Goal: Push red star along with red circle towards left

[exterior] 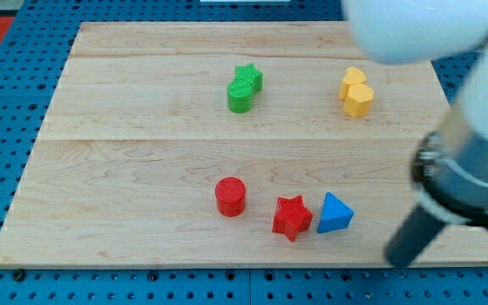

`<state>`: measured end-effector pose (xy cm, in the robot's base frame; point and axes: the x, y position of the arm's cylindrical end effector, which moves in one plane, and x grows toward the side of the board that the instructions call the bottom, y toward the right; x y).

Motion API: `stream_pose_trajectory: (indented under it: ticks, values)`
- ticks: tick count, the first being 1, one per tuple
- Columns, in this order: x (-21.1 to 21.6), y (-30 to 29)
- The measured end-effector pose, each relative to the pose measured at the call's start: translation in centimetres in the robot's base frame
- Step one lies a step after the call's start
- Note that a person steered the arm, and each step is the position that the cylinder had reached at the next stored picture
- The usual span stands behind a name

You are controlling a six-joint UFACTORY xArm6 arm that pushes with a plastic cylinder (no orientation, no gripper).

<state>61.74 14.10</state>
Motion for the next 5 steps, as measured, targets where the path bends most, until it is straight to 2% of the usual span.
stream_pose_trajectory:
  ticks: [1,2,5]
  values:
    - [-0.5,-5.6]
    - [-4.1,-8.4]
    - [-8.2,-7.7]
